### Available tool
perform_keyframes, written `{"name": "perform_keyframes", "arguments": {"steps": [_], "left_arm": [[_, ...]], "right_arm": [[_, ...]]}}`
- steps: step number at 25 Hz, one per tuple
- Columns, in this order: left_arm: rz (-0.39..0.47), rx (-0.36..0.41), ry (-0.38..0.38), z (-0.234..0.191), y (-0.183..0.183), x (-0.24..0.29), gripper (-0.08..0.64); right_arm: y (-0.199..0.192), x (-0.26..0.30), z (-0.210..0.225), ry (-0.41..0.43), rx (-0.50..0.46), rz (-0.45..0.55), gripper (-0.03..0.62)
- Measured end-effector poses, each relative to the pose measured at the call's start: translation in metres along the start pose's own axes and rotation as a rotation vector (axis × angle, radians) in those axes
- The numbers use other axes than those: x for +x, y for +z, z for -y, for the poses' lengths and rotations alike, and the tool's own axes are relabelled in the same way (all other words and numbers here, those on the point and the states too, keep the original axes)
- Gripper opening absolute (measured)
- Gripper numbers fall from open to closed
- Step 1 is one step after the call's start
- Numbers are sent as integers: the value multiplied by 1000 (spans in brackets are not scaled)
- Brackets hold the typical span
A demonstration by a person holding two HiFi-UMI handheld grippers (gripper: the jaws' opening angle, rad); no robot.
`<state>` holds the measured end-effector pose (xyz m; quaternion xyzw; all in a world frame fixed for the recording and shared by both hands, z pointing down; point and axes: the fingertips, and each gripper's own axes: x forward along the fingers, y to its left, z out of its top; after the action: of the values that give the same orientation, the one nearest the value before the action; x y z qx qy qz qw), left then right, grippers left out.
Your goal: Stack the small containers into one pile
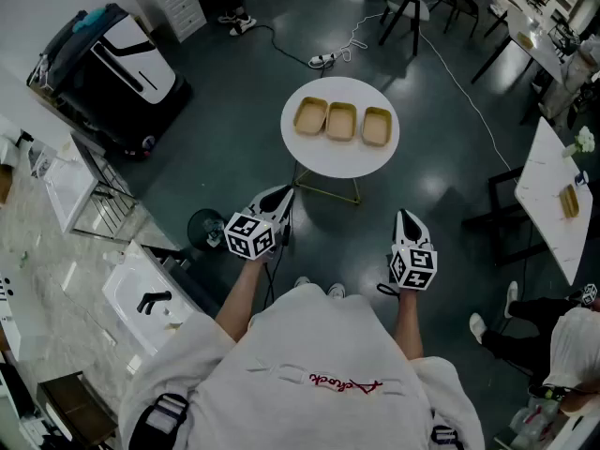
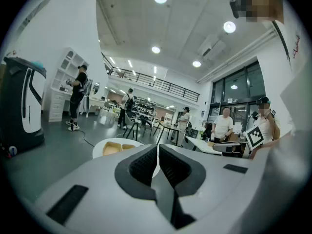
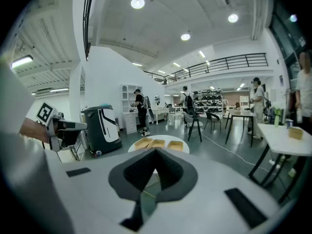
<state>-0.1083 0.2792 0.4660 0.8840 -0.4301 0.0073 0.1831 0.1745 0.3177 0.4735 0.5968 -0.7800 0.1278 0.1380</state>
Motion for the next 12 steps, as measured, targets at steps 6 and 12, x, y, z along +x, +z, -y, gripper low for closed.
{"name": "perform_keyframes", "arguments": {"steps": [6,12], "left_arm": [[-5,-3,-14,-6,2,-2,21],[-5,-2,-23,-17,4,-3,21]], "right_arm": [[3,4,-11,-9,-3,-5,20],[6,8,-17,-22,-2,15,20]]}}
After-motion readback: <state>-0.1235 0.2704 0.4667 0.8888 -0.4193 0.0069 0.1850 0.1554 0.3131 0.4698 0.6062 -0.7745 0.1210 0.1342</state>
